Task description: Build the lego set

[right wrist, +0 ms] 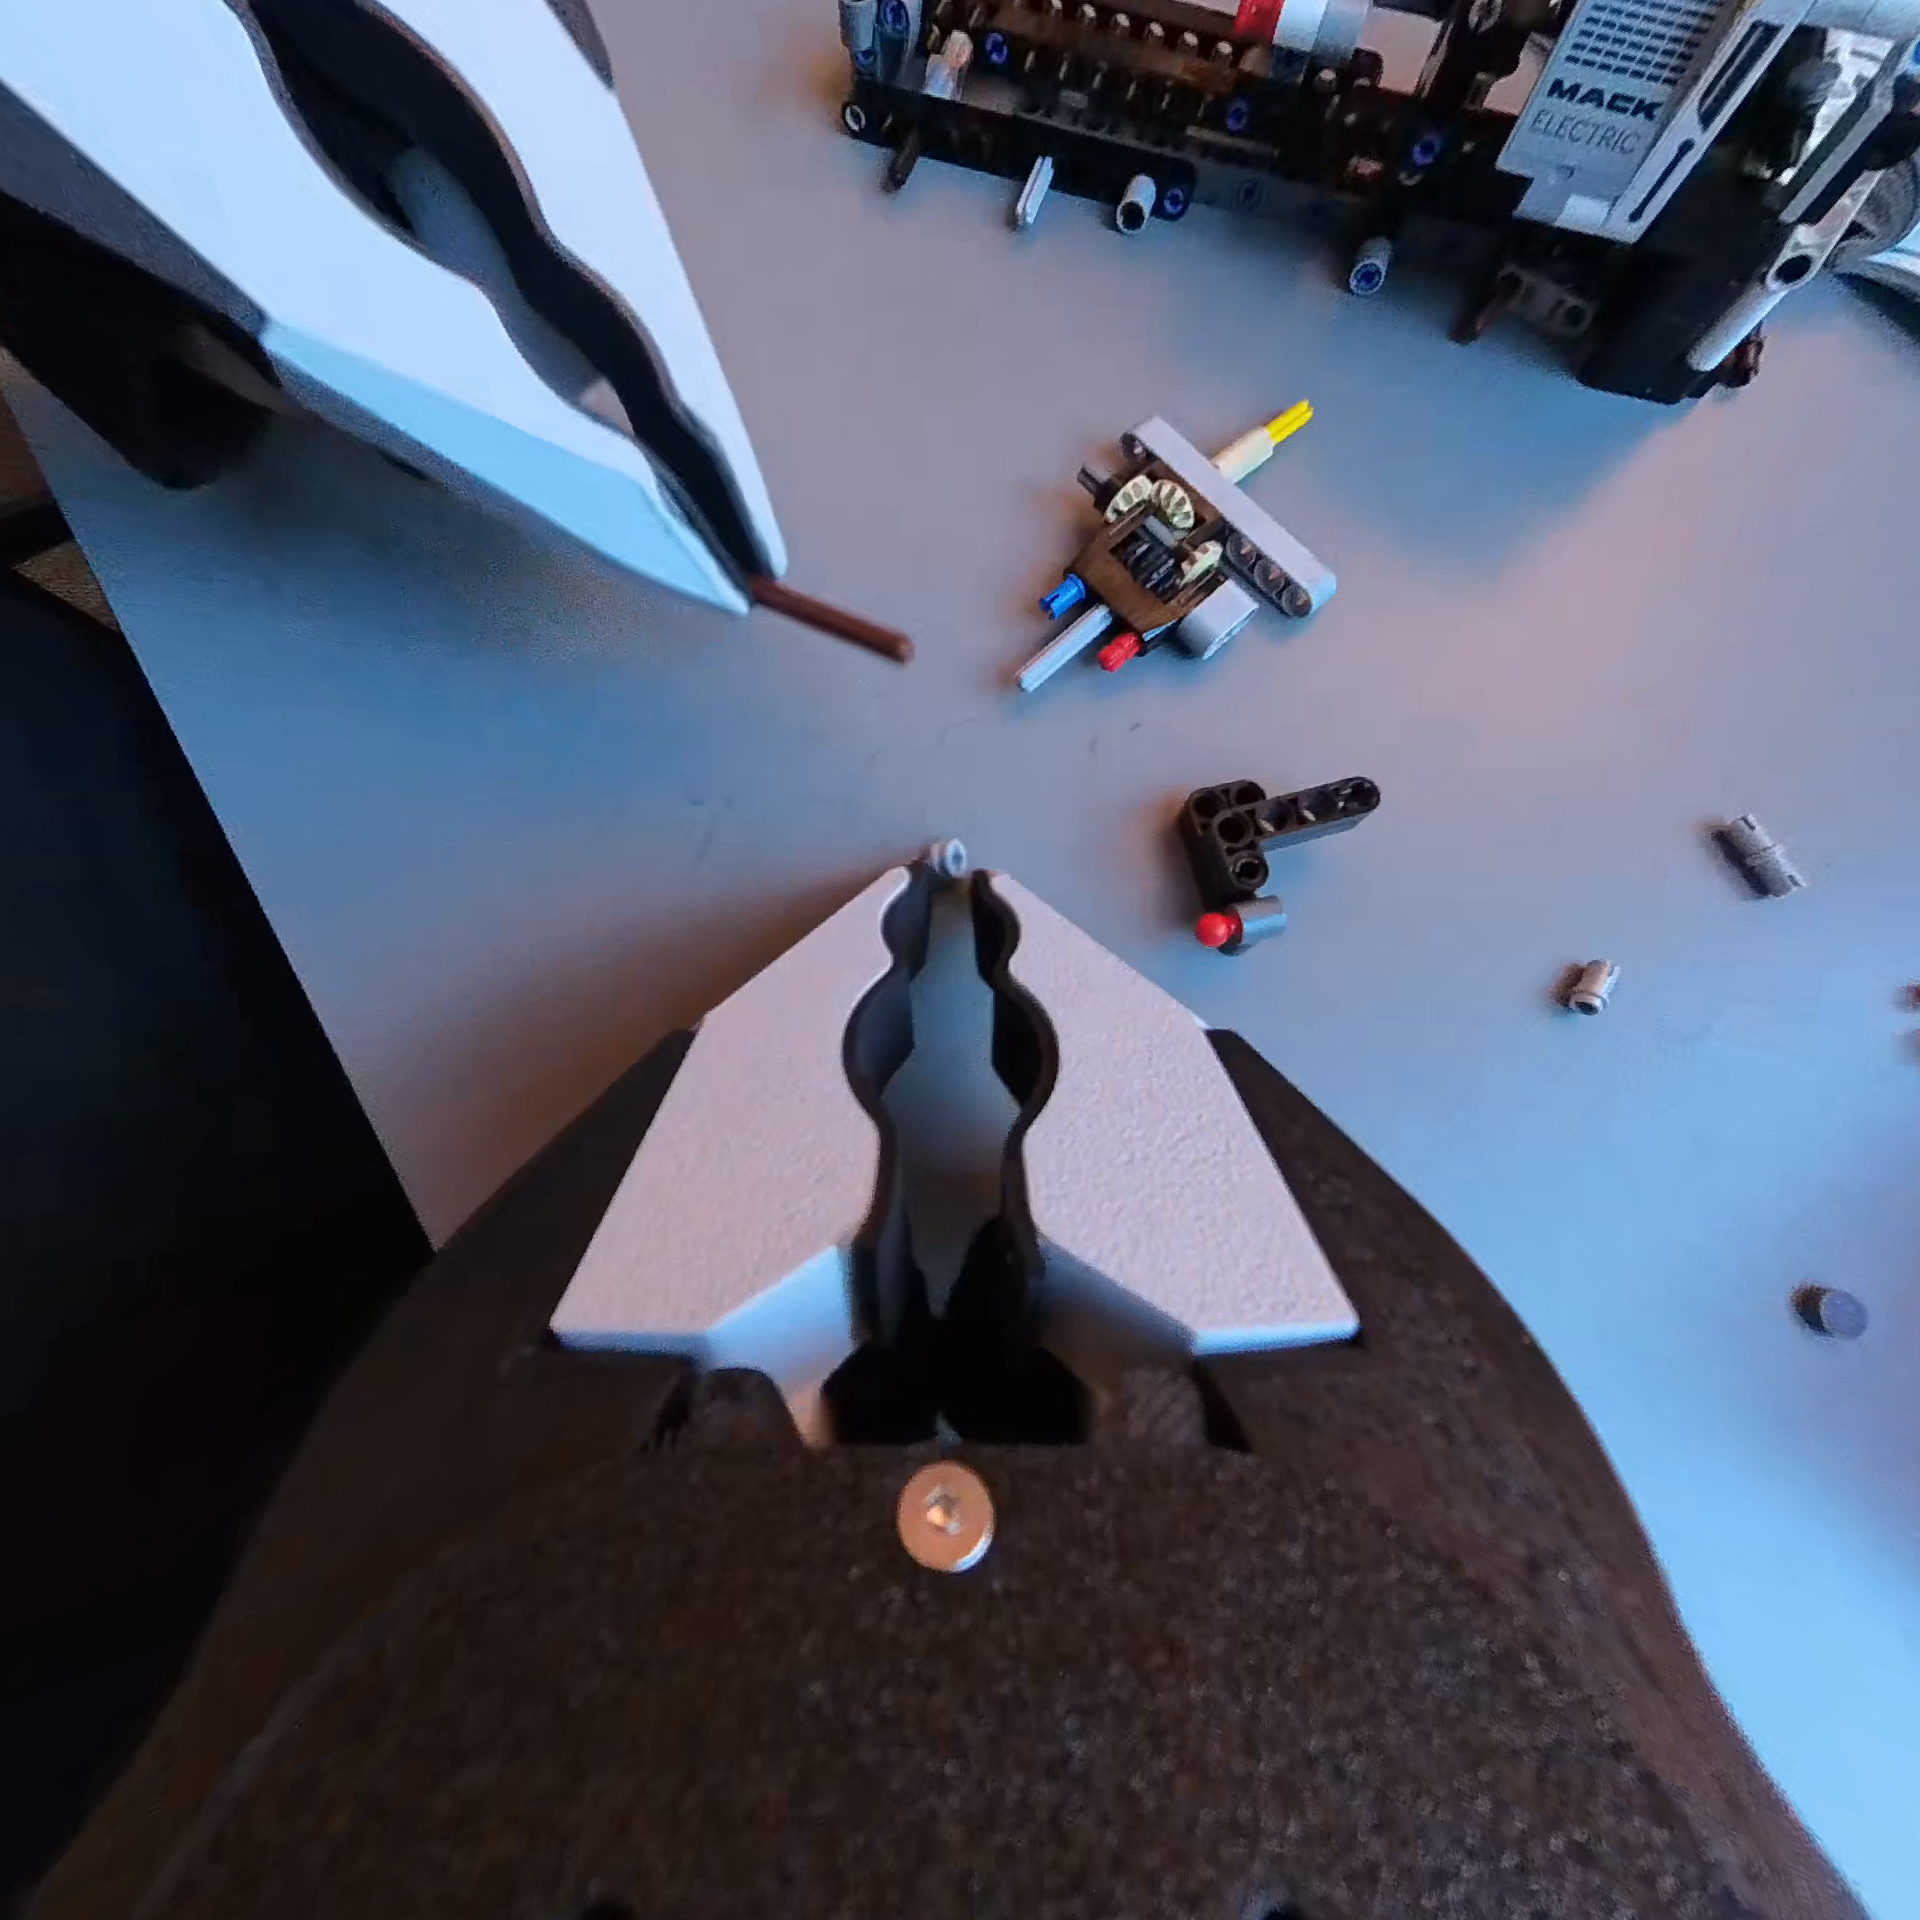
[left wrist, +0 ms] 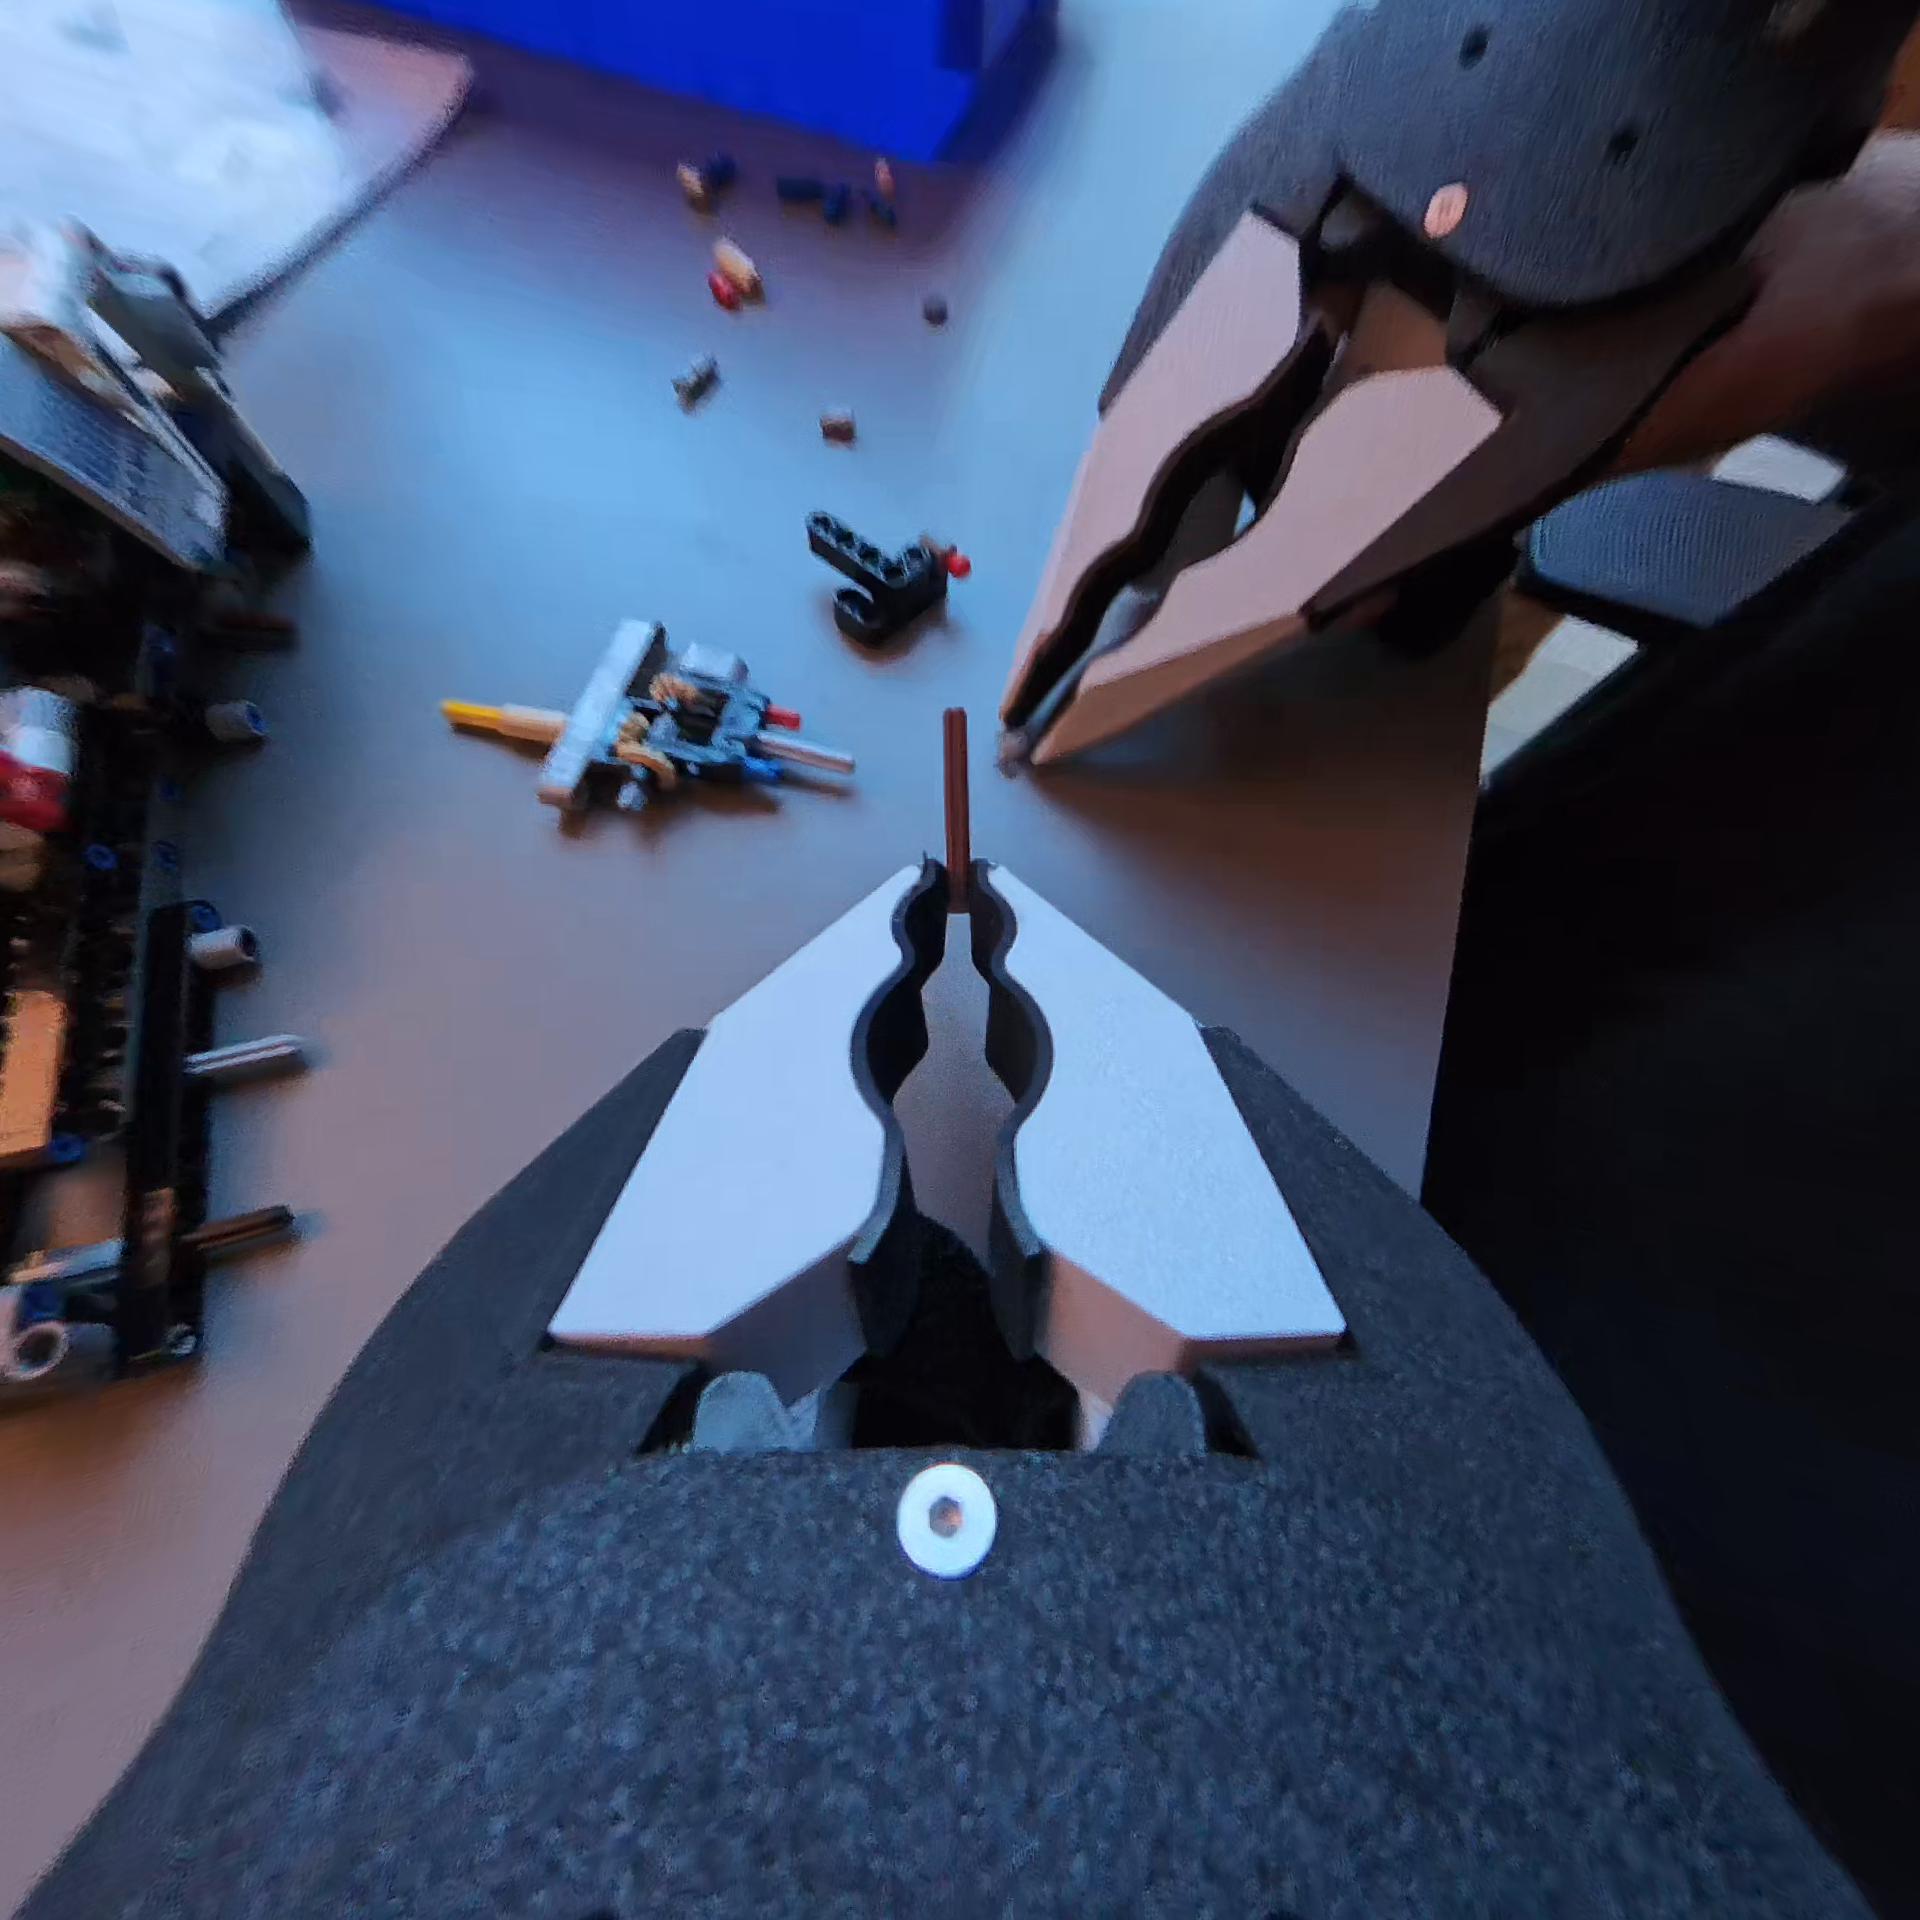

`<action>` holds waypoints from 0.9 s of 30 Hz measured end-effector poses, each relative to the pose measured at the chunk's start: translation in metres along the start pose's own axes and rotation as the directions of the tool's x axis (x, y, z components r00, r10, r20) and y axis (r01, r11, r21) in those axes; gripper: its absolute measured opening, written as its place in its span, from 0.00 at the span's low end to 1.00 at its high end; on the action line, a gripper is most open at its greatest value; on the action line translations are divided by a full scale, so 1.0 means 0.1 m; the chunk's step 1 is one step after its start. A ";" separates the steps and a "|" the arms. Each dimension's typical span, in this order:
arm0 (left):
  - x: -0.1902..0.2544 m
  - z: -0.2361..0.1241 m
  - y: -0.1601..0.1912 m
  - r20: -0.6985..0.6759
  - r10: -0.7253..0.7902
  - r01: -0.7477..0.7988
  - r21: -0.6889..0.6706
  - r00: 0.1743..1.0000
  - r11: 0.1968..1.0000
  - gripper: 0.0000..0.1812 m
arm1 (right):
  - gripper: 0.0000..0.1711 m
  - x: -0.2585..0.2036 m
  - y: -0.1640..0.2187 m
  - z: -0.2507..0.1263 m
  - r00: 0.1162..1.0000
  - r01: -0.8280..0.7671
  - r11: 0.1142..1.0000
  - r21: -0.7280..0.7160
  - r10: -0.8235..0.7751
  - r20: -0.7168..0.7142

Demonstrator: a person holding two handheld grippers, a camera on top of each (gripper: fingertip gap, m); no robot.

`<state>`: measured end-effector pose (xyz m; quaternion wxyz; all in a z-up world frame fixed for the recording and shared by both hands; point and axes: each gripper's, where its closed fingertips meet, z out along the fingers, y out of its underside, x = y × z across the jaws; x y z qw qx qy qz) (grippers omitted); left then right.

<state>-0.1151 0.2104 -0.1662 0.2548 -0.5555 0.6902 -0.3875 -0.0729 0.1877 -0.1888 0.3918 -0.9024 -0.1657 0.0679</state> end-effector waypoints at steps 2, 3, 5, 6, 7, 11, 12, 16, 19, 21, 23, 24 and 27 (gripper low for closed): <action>-0.03 -0.04 -0.12 0.020 0.007 -0.009 0.083 1.000 0.997 0.01 | 0.08 0.02 -0.03 -0.01 1.000 -0.014 1.000 0.021 0.015 -0.001; -0.04 -0.07 -0.18 0.029 0.014 -0.017 0.118 0.999 0.993 0.01 | 0.09 0.04 -0.07 -0.03 1.000 -0.031 0.998 0.049 0.031 0.003; -0.05 -0.11 -0.31 0.057 0.031 -0.041 0.192 0.998 0.981 0.01 | 0.11 0.06 -0.25 -0.11 0.997 -0.076 0.985 0.154 0.073 0.025; -0.05 -0.13 -0.37 0.067 0.041 -0.055 0.228 0.997 0.972 0.01 | 0.12 0.03 -0.38 -0.17 0.993 -0.108 0.967 0.229 0.094 0.070; -0.04 -0.15 -0.42 0.076 0.050 -0.068 0.259 0.996 0.964 0.01 | 0.12 -0.02 -0.51 -0.23 0.984 -0.154 0.942 0.299 0.120 0.128; 0.00 -0.14 -0.51 0.102 0.076 -0.105 0.317 0.992 0.943 0.01 | 0.14 -0.09 -0.83 -0.39 0.906 -0.383 0.815 0.436 0.240 0.347; 0.01 -0.13 -0.51 0.105 0.085 -0.114 0.315 0.991 0.942 0.01 | 0.13 -0.09 -0.86 -0.41 0.887 -0.423 0.788 0.447 0.260 0.381; 0.01 -0.07 -0.48 0.136 0.107 -0.142 0.278 0.985 0.950 0.01 | 0.02 -0.06 -0.81 -0.38 0.908 -0.391 0.804 0.448 0.258 0.330; 0.00 -0.06 -0.52 0.168 0.121 -0.166 0.287 0.978 0.943 0.04 | 0.02 -0.09 -0.85 -0.40 0.932 -0.338 0.813 0.474 0.220 0.288; 0.01 -0.06 -0.56 0.167 0.119 -0.165 0.300 0.979 0.939 0.08 | 0.02 -0.13 -0.86 -0.36 0.944 -0.306 0.836 0.456 0.204 0.260; 0.04 -0.06 -0.60 0.147 0.111 -0.152 0.308 0.983 0.939 0.07 | 0.02 -0.14 -0.86 -0.34 0.960 -0.260 0.853 0.453 0.178 0.216; 0.05 -0.06 -0.61 0.142 0.109 -0.149 0.310 0.984 0.939 0.05 | 0.02 -0.13 -0.87 -0.35 0.966 -0.244 0.856 0.456 0.173 0.193; 0.05 -0.03 -0.59 0.136 0.109 -0.145 0.288 0.985 0.947 0.01 | 0.02 -0.12 -0.85 -0.35 0.977 -0.202 0.879 0.432 0.151 0.150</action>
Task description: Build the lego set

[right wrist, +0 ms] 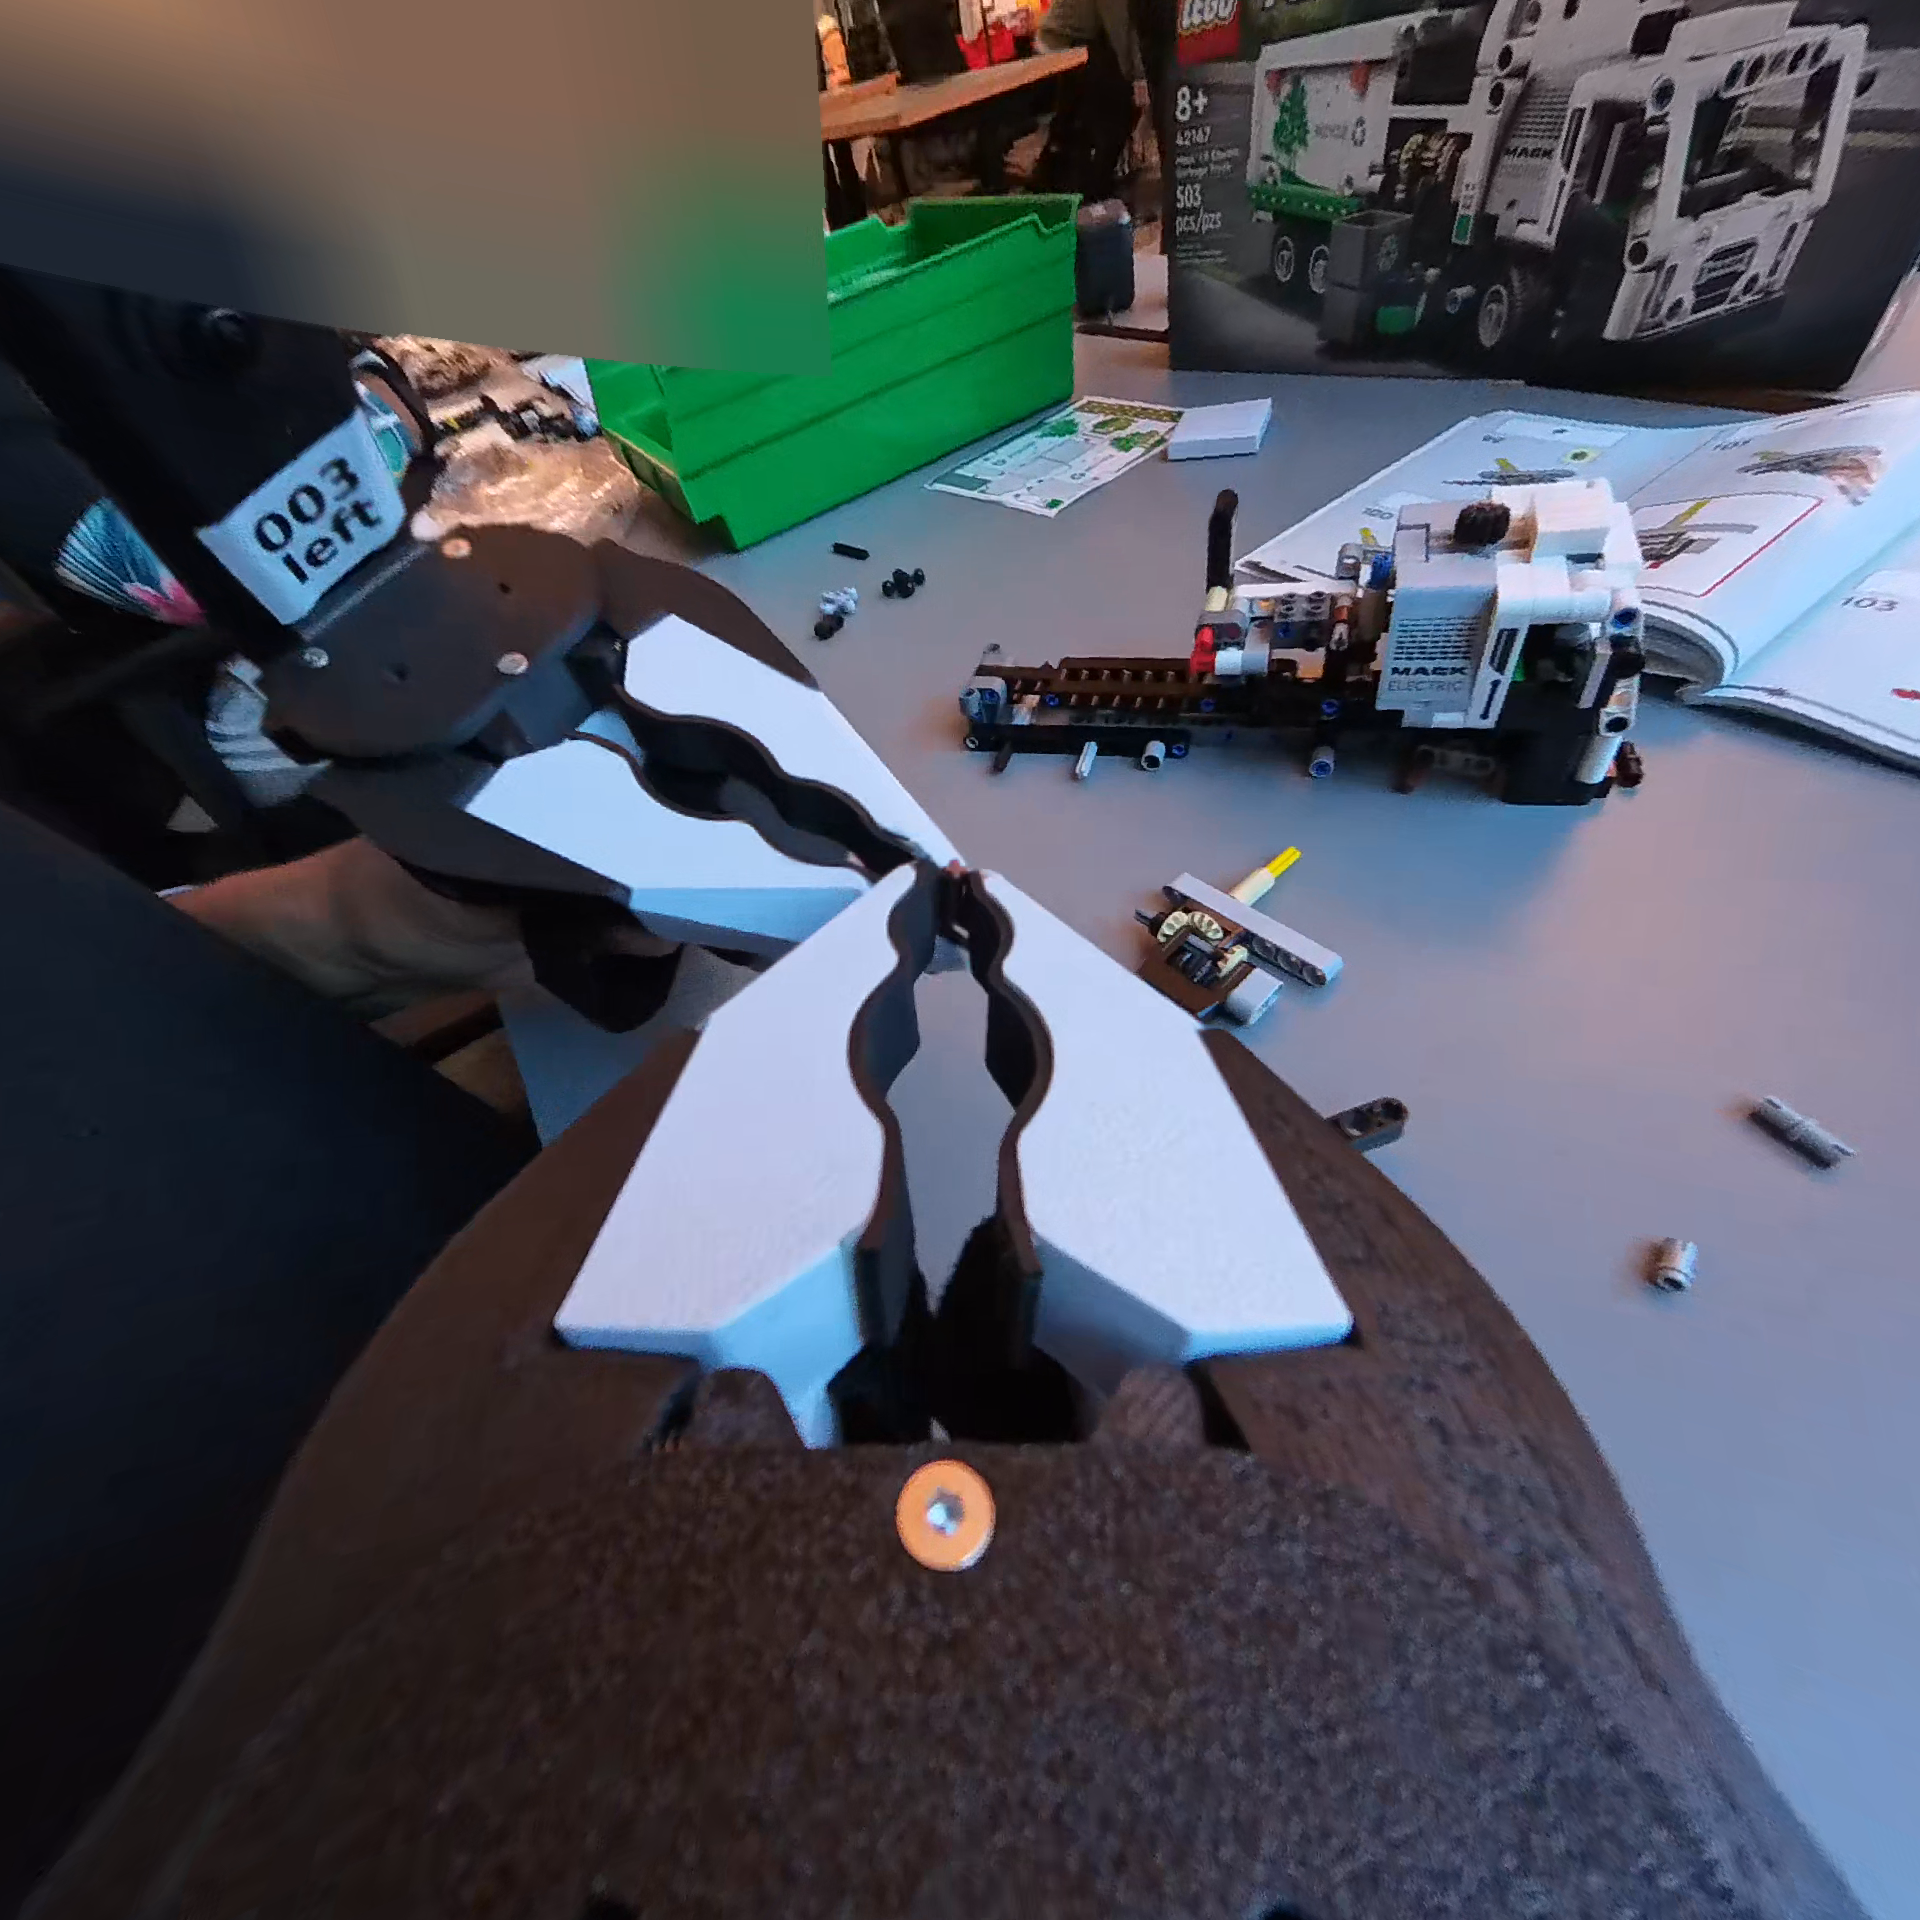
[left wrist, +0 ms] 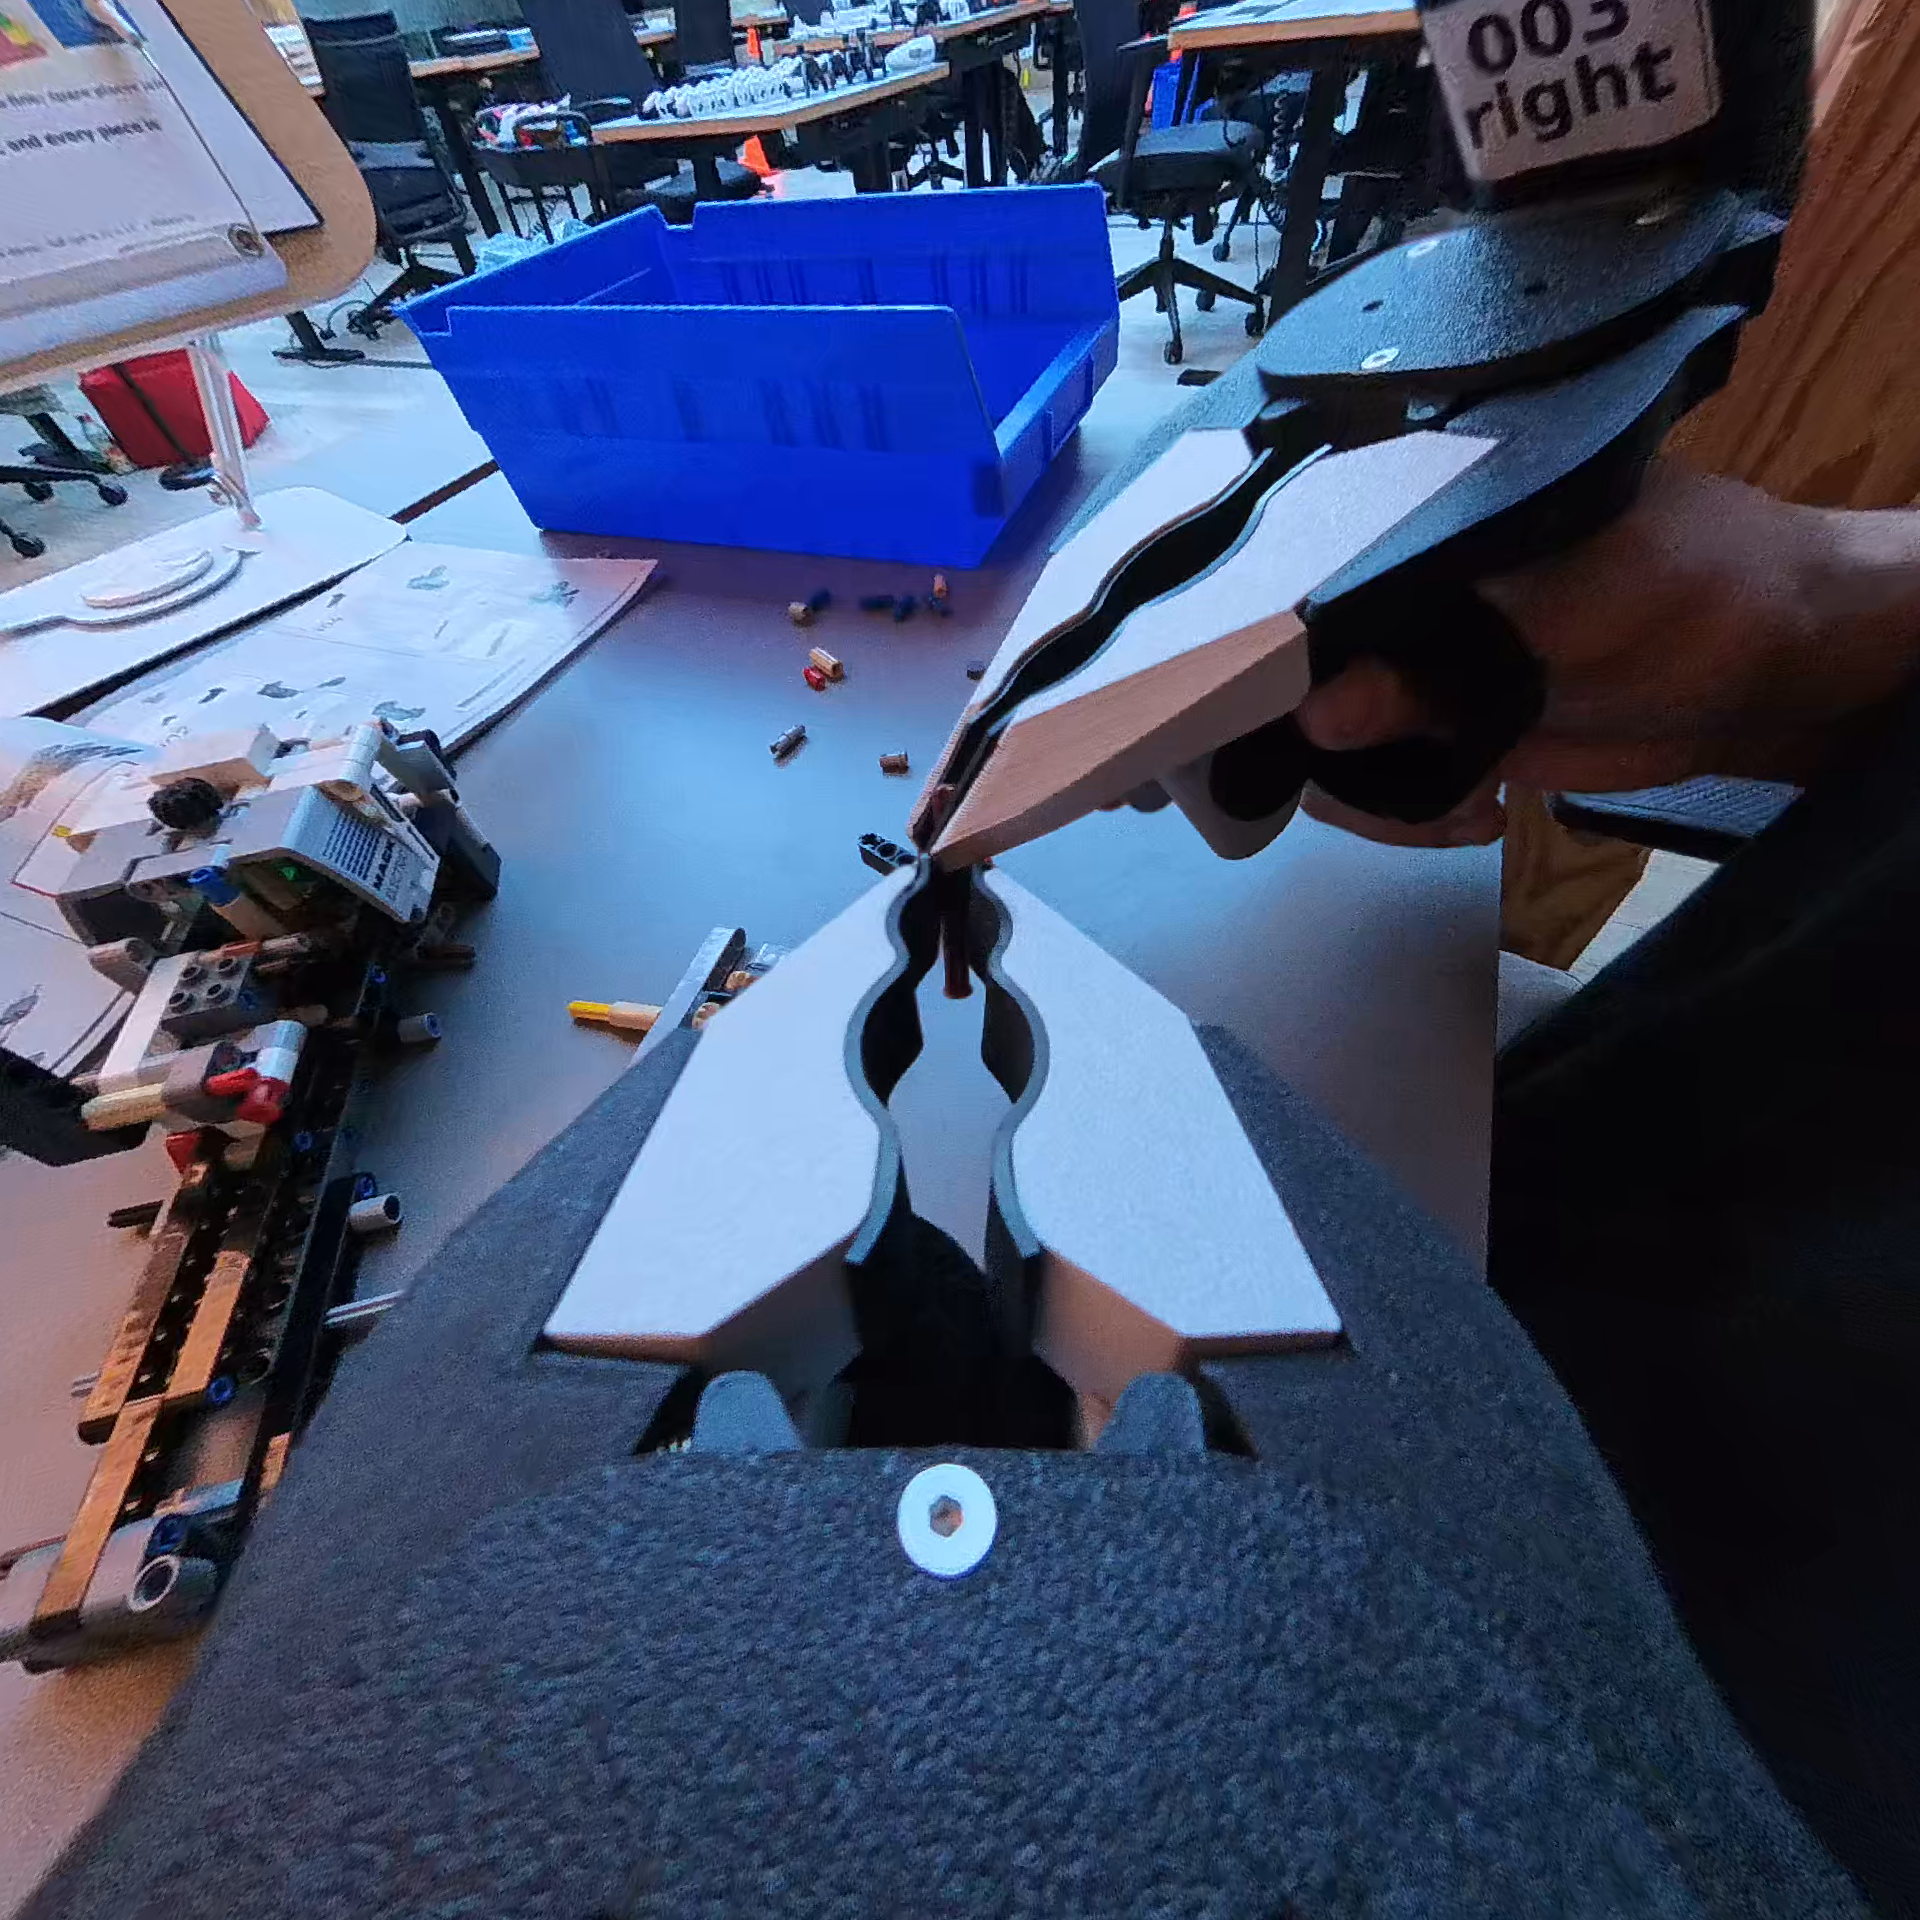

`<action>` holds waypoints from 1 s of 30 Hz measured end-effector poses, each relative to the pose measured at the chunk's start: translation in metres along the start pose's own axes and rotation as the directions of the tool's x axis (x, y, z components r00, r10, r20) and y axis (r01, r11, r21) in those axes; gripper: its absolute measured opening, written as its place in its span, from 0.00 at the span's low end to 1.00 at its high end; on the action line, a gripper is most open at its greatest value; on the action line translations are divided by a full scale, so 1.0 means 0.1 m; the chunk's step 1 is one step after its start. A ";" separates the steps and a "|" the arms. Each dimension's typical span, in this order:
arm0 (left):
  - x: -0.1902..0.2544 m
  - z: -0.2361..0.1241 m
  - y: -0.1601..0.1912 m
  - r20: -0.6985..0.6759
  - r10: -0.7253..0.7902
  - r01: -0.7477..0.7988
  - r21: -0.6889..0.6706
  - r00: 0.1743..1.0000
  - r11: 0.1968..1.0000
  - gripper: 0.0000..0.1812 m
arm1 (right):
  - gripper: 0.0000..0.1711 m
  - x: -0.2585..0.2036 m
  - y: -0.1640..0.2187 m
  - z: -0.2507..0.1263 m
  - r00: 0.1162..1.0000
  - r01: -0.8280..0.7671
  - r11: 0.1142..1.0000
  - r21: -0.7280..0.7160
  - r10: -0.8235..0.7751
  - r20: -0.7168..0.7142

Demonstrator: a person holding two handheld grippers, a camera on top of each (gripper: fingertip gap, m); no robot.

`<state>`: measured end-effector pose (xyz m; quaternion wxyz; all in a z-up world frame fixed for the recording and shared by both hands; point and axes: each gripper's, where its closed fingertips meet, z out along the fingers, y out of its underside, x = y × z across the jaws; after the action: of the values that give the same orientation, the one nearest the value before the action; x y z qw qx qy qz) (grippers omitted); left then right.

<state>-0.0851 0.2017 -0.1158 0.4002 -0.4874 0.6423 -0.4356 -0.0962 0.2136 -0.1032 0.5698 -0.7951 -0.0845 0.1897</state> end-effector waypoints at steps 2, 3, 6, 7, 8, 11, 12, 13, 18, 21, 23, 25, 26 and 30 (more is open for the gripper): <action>0.00 0.00 0.00 -0.002 -0.006 0.006 0.000 1.000 1.000 0.01 | 0.04 0.01 -0.01 -0.04 0.999 0.034 0.999 -0.009 -0.034 -0.015; 0.00 0.00 0.02 -0.006 -0.007 0.007 -0.003 1.000 1.000 0.01 | 0.06 0.02 -0.02 -0.08 0.999 0.048 0.999 -0.007 -0.048 -0.019; -0.01 -0.04 0.04 -0.045 -0.006 0.006 0.001 0.999 1.000 0.00 | 0.08 0.06 0.04 -0.24 0.998 0.056 0.998 -0.032 -0.056 -0.003; -0.01 -0.05 0.04 -0.066 -0.002 0.003 0.005 0.998 1.000 0.00 | 0.08 0.08 0.13 -0.28 0.998 0.057 0.996 -0.074 -0.057 -0.005; -0.02 -0.07 0.03 -0.089 0.006 -0.005 0.012 0.996 1.000 0.00 | 0.09 0.10 0.25 -0.31 0.998 0.065 0.989 -0.136 -0.067 -0.014; -0.04 -0.07 0.03 -0.181 0.064 -0.065 -0.003 0.981 0.998 0.00 | 0.09 0.18 0.57 -0.36 0.987 0.098 0.955 -0.279 -0.130 -0.099; -0.05 -0.06 0.04 -0.212 0.102 -0.105 -0.004 0.972 0.994 0.00 | 0.09 0.19 0.63 -0.35 0.982 0.101 0.950 -0.296 -0.143 -0.122; -0.05 -0.04 0.04 -0.241 0.143 -0.148 -0.001 0.960 0.989 0.01 | 0.08 0.18 0.68 -0.33 0.980 0.100 0.946 -0.307 -0.146 -0.133; -0.13 0.13 0.21 -0.274 0.232 -0.249 -0.030 0.933 0.968 0.00 | 0.09 0.20 0.88 -0.22 0.971 0.075 0.912 -0.402 -0.158 -0.179; -0.15 0.12 0.24 -0.260 0.250 -0.265 -0.025 0.933 0.964 0.00 | 0.09 0.22 0.89 -0.16 0.958 0.076 0.909 -0.410 -0.181 -0.224; -0.15 0.11 0.24 -0.242 0.281 -0.293 -0.016 0.929 0.956 0.00 | 0.09 0.21 0.89 -0.12 0.955 0.064 0.908 -0.413 -0.176 -0.237; -0.13 0.09 0.25 -0.248 0.270 -0.285 -0.022 0.930 0.958 0.00 | 0.07 0.23 0.90 -0.11 0.948 0.064 0.906 -0.418 -0.186 -0.259; -0.13 0.07 0.25 -0.253 0.258 -0.272 -0.019 0.932 0.962 0.00 | 0.06 0.22 0.90 -0.11 0.949 0.067 0.906 -0.418 -0.188 -0.254; -0.14 0.03 0.26 -0.268 0.234 -0.248 -0.019 0.935 0.969 0.01 | 0.06 0.24 0.89 -0.10 0.947 0.068 0.906 -0.418 -0.191 -0.259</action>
<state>-0.0868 0.2189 -0.1396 0.3488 -0.3529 0.7559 -0.4272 -0.0780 0.1834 -0.1890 0.4108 -0.9073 -0.0893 0.0092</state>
